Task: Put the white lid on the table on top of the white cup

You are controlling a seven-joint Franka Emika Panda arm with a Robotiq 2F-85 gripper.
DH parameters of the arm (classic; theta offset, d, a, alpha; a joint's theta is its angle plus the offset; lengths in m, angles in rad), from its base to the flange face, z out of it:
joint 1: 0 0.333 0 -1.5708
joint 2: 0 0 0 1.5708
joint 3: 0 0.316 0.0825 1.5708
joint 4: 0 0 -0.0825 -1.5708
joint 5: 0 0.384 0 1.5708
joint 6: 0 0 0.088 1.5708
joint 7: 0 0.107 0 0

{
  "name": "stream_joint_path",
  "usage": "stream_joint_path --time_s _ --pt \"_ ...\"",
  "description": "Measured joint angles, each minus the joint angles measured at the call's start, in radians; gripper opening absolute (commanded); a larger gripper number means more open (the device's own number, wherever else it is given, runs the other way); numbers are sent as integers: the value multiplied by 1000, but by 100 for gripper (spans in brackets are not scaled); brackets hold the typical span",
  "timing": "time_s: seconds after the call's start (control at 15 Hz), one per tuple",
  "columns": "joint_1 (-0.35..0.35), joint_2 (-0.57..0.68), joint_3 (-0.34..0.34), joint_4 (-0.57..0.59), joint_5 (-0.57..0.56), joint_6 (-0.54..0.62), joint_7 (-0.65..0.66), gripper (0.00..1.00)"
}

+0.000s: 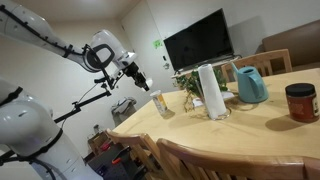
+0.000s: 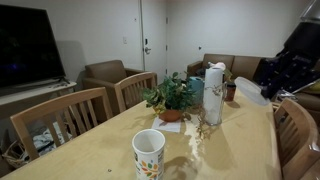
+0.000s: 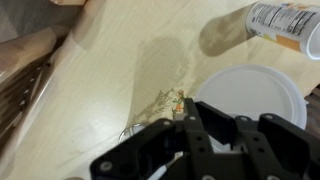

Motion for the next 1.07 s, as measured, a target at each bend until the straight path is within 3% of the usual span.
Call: stream_joint_path --time_s 0.33,0.53,0.6,1.07 --pt "7 -33 25 70 -59 -202 -12 7" --pt "6 -33 26 77 -63 -214 -16 7" --pt "6 -33 26 77 -63 -214 -16 2" --pt "11 -21 41 93 -82 -212 -70 2"
